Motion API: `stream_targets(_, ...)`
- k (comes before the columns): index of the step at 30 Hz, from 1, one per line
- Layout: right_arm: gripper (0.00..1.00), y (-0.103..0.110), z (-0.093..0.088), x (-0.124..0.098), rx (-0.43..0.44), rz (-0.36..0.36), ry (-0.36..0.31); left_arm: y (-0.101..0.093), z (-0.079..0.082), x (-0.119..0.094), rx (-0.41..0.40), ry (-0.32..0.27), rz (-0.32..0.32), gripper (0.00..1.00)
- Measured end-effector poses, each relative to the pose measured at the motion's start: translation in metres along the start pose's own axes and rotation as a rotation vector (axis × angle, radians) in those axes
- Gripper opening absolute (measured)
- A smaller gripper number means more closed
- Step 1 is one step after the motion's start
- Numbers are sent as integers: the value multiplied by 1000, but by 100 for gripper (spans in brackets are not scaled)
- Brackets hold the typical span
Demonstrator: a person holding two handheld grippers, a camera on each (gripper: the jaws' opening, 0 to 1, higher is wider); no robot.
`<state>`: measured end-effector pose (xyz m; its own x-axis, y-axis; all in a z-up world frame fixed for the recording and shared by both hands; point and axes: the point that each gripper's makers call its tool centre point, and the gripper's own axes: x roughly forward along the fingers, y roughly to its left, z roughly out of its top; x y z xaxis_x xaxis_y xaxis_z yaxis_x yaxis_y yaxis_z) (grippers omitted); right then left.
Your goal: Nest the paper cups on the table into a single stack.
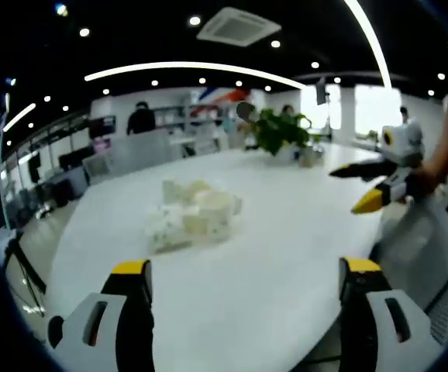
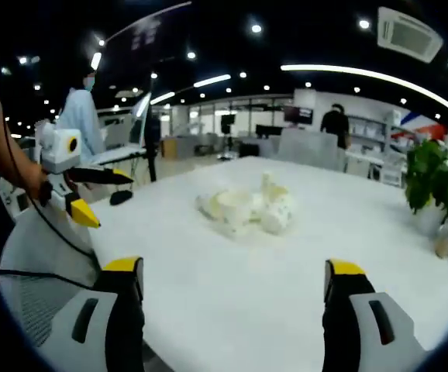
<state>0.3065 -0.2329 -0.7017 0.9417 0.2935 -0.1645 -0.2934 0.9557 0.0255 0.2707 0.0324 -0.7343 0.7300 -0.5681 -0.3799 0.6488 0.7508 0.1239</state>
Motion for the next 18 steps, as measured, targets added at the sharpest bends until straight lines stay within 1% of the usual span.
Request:
stream_targets(1,99,-2,-3,0,1,-4,15,7,-1,-1,40,9,33,100)
stream_targets(2,99,0,-4,2,0,11,20,7,-1,0,23,8,26,100)
stream_targets(3,99,6,-5,2,-3,30,25,11,-2,1,-2,11,38,100)
stream_targets(4,99,12,-5,3,-25,54,26,15,-5,1,-12,27,51,100)
stream_targets(5,98,22,-4,4,-69,90,24,20,-6,0,-23,30,71,100)
stream_targets(6,98,30,-4,4,-93,113,26,21,-5,-2,-22,21,77,100)
stream_targets(7,98,39,-4,5,-118,140,27,21,-4,-3,-18,14,77,100)
stream_targets(9,98,45,-6,4,-152,159,30,22,-5,-3,-16,12,82,100)
stream_targets(11,98,45,-7,5,-145,164,34,20,-2,-3,-20,0,74,100)
stream_targets(15,98,44,-11,5,-127,168,52,14,-3,-3,-44,3,40,100)
stream_targets(17,97,44,-13,5,-124,171,59,14,-3,-3,-45,3,43,100)
stream_targets(18,97,52,-16,4,-142,196,72,15,-4,-3,-51,6,45,100)
